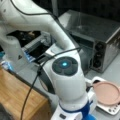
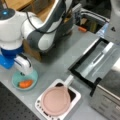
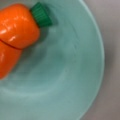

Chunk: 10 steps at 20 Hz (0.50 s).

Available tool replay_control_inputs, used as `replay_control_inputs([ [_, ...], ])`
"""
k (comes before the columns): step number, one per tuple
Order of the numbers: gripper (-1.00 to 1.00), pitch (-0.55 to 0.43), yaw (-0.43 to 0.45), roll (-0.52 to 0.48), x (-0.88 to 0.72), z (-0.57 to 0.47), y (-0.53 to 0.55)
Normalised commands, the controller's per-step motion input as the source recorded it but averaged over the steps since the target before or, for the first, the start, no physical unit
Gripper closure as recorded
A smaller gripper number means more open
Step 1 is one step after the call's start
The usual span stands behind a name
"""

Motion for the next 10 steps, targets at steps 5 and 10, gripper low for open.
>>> replay_control_inputs([
  [5,-1.00,0.121,0.084,-0.156,0.16,0.11,0.07],
  [10,-1.00,0.125,0.070,-0.155,0.13,0.11,0.11],
])
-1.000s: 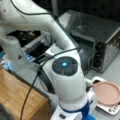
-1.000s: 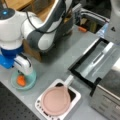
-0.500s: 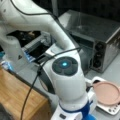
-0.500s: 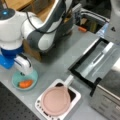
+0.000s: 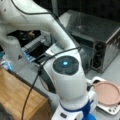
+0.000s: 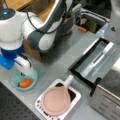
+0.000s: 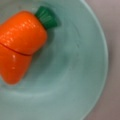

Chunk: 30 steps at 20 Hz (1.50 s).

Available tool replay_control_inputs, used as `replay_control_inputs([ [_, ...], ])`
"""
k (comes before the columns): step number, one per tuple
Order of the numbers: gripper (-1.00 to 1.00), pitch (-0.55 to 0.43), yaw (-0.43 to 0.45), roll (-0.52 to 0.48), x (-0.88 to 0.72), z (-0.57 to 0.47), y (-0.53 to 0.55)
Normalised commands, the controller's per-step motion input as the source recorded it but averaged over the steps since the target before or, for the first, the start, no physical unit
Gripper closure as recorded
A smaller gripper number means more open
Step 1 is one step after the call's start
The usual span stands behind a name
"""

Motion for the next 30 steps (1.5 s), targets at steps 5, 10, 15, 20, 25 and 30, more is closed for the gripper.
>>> replay_control_inputs([
  [5,-1.00,0.130,0.053,-0.153,0.13,0.09,0.14],
  [10,-1.00,0.137,0.041,-0.154,0.14,0.10,0.10],
  [15,-1.00,0.143,0.026,-0.152,0.16,0.11,0.12],
  [20,-1.00,0.156,0.012,-0.148,0.19,0.13,0.16],
  [25,-1.00,0.228,0.008,-0.140,0.17,0.20,0.13],
  [30,-1.00,0.347,-0.028,-0.146,0.15,0.52,0.16],
])
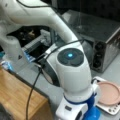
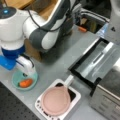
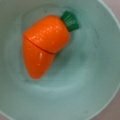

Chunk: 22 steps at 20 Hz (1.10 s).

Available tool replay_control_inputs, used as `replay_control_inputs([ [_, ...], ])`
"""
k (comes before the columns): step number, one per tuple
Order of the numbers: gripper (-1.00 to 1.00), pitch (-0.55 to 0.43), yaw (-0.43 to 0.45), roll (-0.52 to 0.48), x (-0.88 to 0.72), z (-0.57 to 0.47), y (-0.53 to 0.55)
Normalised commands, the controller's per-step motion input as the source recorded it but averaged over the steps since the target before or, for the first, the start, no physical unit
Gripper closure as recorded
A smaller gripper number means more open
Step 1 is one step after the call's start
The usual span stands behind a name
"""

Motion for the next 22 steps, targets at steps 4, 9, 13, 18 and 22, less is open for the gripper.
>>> replay_control_inputs([
  [4,-1.00,0.422,-0.032,-0.161,0.26,0.73,0.25],
  [9,-1.00,0.380,-0.071,-0.170,0.29,0.50,0.34],
  [13,-1.00,0.294,-0.100,-0.140,0.07,0.30,0.48],
  [18,-1.00,0.168,-0.086,-0.145,-0.24,0.25,0.57],
  [22,-1.00,-0.011,-0.020,-0.121,-0.41,0.07,0.49],
])
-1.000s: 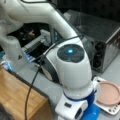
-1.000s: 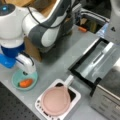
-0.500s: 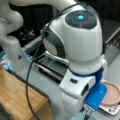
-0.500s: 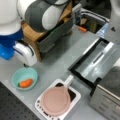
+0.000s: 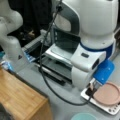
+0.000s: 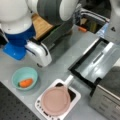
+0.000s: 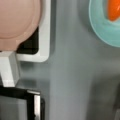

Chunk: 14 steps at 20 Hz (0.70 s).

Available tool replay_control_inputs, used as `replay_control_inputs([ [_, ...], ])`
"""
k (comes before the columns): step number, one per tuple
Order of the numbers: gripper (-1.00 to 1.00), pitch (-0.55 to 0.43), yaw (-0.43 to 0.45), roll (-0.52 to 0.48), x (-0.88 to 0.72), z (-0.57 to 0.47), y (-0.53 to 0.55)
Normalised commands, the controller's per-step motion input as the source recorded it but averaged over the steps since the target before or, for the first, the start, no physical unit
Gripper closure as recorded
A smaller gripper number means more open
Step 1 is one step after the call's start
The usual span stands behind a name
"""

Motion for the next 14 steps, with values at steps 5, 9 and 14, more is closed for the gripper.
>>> replay_control_inputs([
  [5,-1.00,-0.152,-0.019,-0.081,-0.54,-0.16,0.33],
  [9,-1.00,-0.207,-0.073,-0.092,-0.71,-0.17,0.21],
  [14,-1.00,-0.235,-0.108,-0.105,-0.80,-0.11,0.12],
])
